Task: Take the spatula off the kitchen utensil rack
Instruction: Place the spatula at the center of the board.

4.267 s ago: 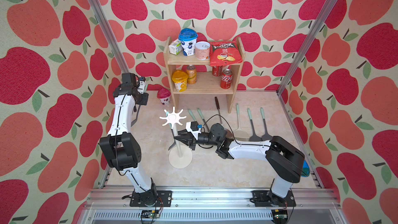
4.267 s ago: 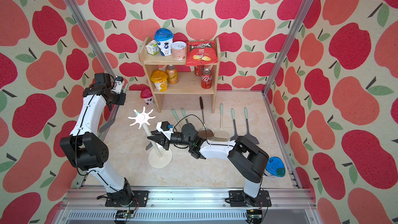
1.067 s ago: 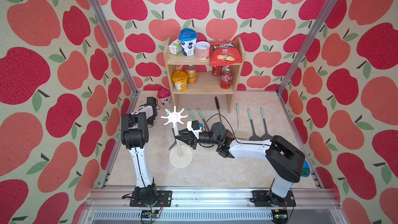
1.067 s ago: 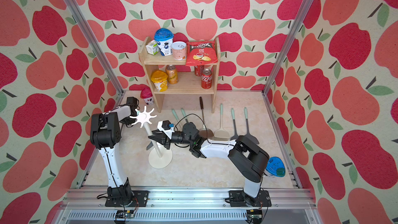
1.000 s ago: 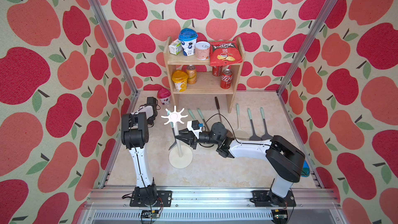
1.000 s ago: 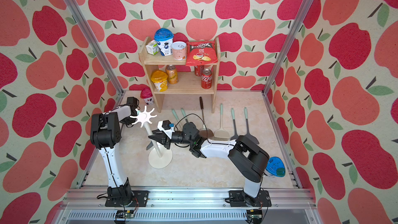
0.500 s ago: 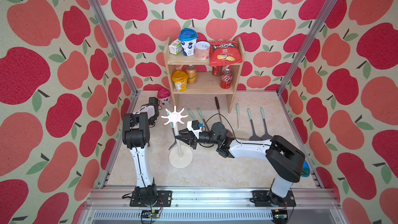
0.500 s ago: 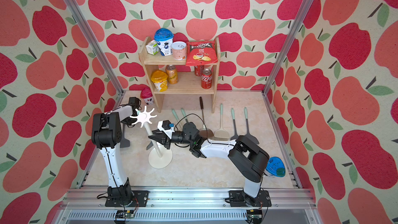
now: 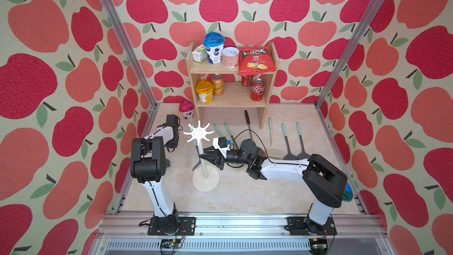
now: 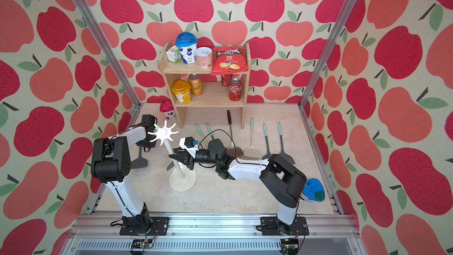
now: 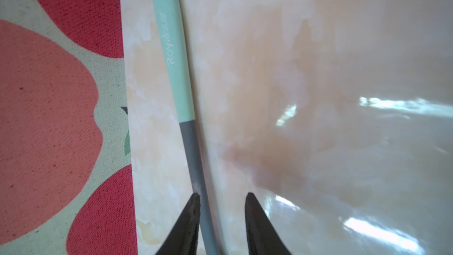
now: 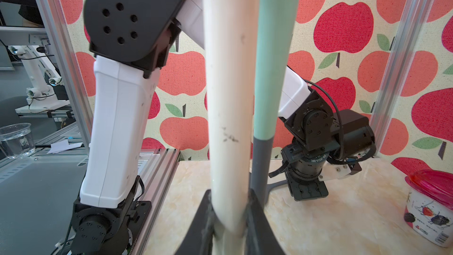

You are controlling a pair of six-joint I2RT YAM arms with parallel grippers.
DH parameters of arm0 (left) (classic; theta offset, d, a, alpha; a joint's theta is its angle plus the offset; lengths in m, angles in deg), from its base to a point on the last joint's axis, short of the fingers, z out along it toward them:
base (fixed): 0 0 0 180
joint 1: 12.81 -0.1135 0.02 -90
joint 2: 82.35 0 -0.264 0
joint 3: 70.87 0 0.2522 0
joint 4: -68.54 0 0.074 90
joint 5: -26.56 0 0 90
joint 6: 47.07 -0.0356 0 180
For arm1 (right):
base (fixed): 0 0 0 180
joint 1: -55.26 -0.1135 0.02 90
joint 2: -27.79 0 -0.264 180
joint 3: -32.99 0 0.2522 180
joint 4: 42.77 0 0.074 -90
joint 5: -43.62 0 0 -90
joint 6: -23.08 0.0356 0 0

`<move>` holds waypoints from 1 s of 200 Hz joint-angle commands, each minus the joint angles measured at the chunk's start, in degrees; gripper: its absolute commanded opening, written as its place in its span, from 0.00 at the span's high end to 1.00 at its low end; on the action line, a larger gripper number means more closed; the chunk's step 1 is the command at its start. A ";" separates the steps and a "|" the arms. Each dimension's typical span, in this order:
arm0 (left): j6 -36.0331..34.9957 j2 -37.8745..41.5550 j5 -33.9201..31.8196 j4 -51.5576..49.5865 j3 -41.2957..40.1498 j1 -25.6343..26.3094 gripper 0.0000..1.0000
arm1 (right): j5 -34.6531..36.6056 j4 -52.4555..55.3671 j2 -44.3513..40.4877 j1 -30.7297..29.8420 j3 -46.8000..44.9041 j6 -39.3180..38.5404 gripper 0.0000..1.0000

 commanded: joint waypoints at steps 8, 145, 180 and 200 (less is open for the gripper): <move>7.70 15.88 14.85 5.75 -4.81 -1.05 0.63 | -0.13 5.77 -1.28 1.30 -0.30 0.09 0.98; 26.73 57.80 53.21 25.17 -31.28 -5.73 0.60 | -2.86 16.81 -6.59 1.51 2.42 -2.46 1.00; 27.22 66.84 51.03 21.42 -34.27 -1.81 0.52 | -3.41 17.78 -7.05 1.52 3.68 -2.34 1.00; 26.85 72.20 47.04 19.33 -35.77 0.82 0.46 | -3.74 17.87 -6.99 1.58 4.47 -1.98 1.00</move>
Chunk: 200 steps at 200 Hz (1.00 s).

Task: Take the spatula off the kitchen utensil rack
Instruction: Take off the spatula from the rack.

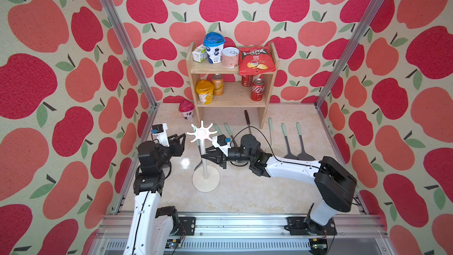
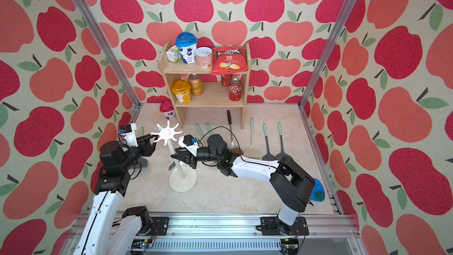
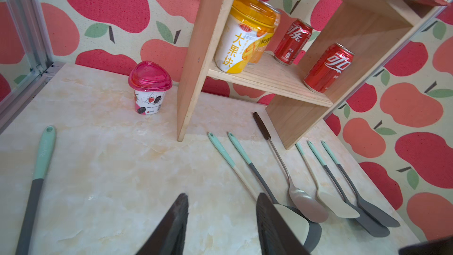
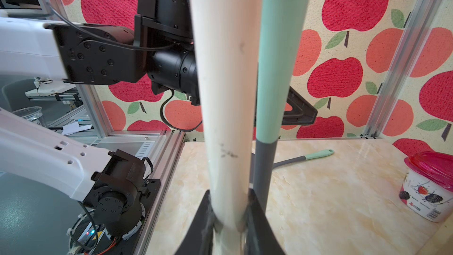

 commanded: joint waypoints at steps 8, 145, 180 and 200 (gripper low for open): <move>0.77 6.92 -3.30 -2.32 -2.58 3.05 0.41 | -1.58 2.61 -2.02 0.44 2.33 1.41 1.00; -1.77 26.56 -0.91 8.14 -15.11 10.08 0.27 | -2.34 3.92 -2.20 -0.20 3.03 2.85 1.00; -2.55 26.40 0.43 9.60 -15.22 11.06 0.25 | -3.23 2.86 -2.13 -0.24 1.91 3.80 1.00; -2.85 25.44 0.88 9.91 -14.94 11.14 0.25 | -3.41 2.69 -2.20 -0.13 1.55 4.15 1.00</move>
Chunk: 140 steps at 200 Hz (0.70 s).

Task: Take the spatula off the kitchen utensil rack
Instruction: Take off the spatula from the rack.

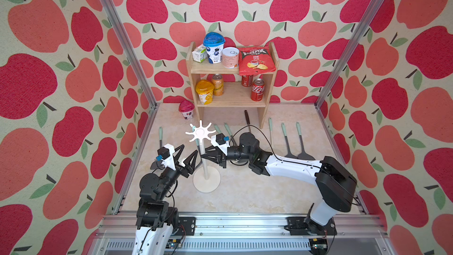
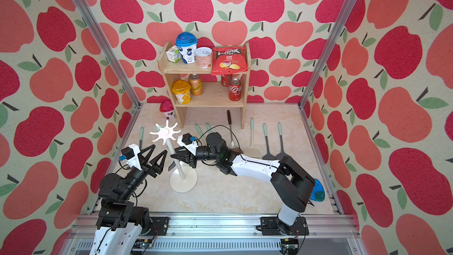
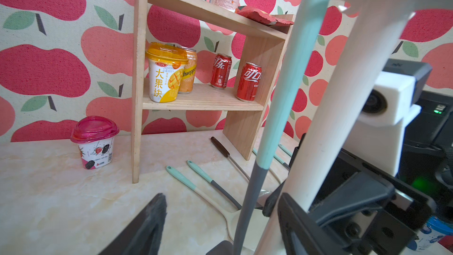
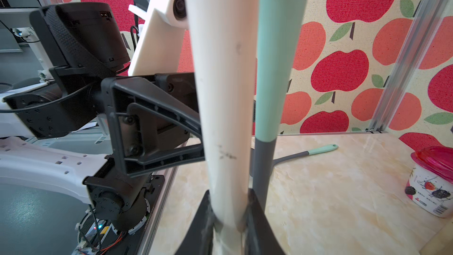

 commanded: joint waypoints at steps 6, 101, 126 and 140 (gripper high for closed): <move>-1.50 -0.94 1.87 2.36 -0.23 0.26 0.25 | -2.43 -0.84 -2.04 -0.15 -0.19 4.12 1.00; -0.71 -4.19 2.65 6.81 -0.69 1.81 0.29 | -4.31 -2.06 -0.03 0.29 -0.54 6.02 1.00; -0.96 -5.66 3.08 8.36 -0.55 3.10 0.29 | -4.40 -2.32 0.20 0.31 -0.46 6.27 1.00; -1.69 -6.87 2.41 8.69 -0.30 3.97 0.31 | -4.62 -2.42 0.16 0.36 -0.46 6.36 1.00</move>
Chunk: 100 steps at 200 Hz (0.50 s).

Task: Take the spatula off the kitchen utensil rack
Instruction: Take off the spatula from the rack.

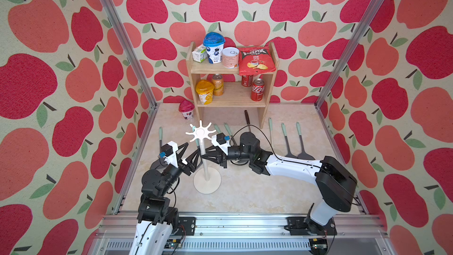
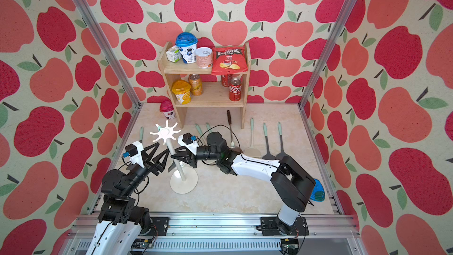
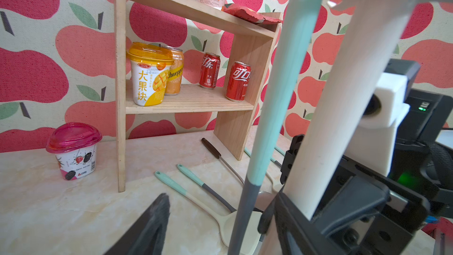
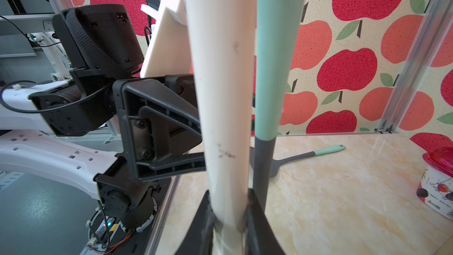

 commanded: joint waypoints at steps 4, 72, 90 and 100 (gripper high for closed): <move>-1.75 -1.78 0.89 3.19 -0.15 1.74 0.32 | -2.41 -2.09 0.19 -0.19 -0.44 4.89 1.00; -4.73 -5.79 -2.50 5.88 0.19 4.50 0.36 | -3.09 -1.74 0.55 -0.18 -0.01 5.06 1.00; -4.15 -7.44 -3.21 7.35 -0.01 5.21 0.36 | -3.38 -1.69 1.13 -0.19 0.34 5.29 1.00; -3.73 -8.11 -3.73 8.25 -0.14 5.93 0.36 | -3.55 -1.66 1.09 -0.19 0.44 5.27 1.00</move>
